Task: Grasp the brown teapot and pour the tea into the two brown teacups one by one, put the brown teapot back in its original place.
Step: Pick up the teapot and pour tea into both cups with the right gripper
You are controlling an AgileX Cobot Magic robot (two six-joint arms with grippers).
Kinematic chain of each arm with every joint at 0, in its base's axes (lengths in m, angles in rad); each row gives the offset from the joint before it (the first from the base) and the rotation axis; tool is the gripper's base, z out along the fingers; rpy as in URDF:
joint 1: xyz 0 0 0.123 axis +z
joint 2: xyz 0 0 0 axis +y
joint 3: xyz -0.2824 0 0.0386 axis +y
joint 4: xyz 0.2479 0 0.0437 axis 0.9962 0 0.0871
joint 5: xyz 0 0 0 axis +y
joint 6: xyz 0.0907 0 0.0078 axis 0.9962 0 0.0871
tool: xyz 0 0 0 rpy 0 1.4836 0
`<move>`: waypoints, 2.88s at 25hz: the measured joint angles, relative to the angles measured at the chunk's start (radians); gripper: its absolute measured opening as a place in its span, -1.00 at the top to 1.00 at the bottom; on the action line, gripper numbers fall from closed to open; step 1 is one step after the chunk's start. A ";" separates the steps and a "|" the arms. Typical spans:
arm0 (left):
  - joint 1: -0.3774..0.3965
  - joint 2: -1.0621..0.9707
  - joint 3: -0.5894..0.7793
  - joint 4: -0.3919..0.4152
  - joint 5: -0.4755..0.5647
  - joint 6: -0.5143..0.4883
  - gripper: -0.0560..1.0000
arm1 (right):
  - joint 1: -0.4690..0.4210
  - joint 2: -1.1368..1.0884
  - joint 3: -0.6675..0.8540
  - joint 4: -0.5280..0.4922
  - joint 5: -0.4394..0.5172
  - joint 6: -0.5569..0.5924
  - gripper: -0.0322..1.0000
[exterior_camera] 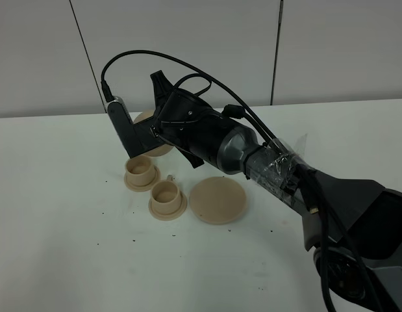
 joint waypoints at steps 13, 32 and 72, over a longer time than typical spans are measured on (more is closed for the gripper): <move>0.000 0.000 0.000 0.000 0.000 0.000 0.45 | -0.015 0.003 0.000 -0.007 0.024 0.000 0.75; 0.000 0.000 0.000 0.000 0.000 0.000 0.45 | 0.005 0.010 0.000 -0.069 0.032 -0.013 0.75; 0.000 0.000 0.000 0.000 0.000 0.000 0.45 | 0.014 0.041 0.000 -0.174 -0.019 -0.053 0.75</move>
